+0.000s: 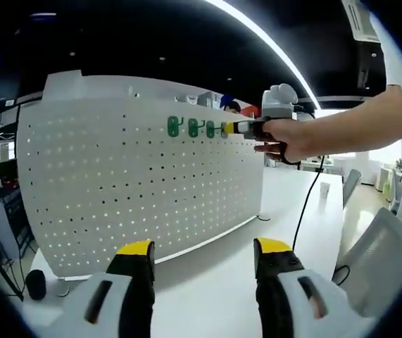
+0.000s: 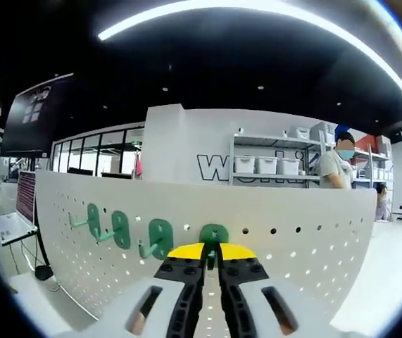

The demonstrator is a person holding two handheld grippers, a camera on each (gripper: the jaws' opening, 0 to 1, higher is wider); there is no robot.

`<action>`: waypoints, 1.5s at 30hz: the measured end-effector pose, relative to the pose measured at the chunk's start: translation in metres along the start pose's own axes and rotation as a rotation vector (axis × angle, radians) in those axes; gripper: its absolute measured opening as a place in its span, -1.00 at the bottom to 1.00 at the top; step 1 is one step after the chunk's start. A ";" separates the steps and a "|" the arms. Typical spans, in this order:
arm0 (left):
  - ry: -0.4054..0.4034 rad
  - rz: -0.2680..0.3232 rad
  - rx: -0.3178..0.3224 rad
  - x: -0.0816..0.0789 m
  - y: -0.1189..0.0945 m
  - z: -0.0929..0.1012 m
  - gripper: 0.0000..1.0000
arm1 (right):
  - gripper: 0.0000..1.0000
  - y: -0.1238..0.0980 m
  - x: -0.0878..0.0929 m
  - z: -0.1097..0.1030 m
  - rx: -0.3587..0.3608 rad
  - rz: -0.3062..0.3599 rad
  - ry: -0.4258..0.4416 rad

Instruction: Insert the hook assembly into the mounting plate slot until the hook locks in place.

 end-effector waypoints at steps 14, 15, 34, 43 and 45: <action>0.004 0.015 -0.015 -0.006 -0.001 -0.006 0.18 | -0.35 -0.012 0.004 -0.005 -0.064 -0.034 0.033; 0.004 0.015 -0.017 -0.006 -0.001 -0.007 0.18 | -0.31 -0.014 0.003 -0.007 -0.074 -0.026 0.036; 0.003 0.029 -0.021 -0.011 -0.001 -0.008 0.18 | -0.18 -0.029 0.008 -0.016 -0.139 -0.025 0.072; 0.006 0.032 -0.017 -0.013 0.002 -0.007 0.18 | -0.16 -0.038 0.014 -0.024 -0.227 -0.016 0.135; 0.007 0.033 -0.018 -0.014 0.002 -0.008 0.18 | -0.18 -0.040 0.014 -0.024 -0.239 -0.010 0.148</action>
Point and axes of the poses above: the point that each gripper's makers call its tool centre point, and the gripper's own axes: y roughly forward along the fingers, z roughly to its right, x roughly out of its underside, the point moved 1 cm from there along -y, roughly backward along the fingers, and after that the axes turned 8 degrees about z, right-handed, at the moved point
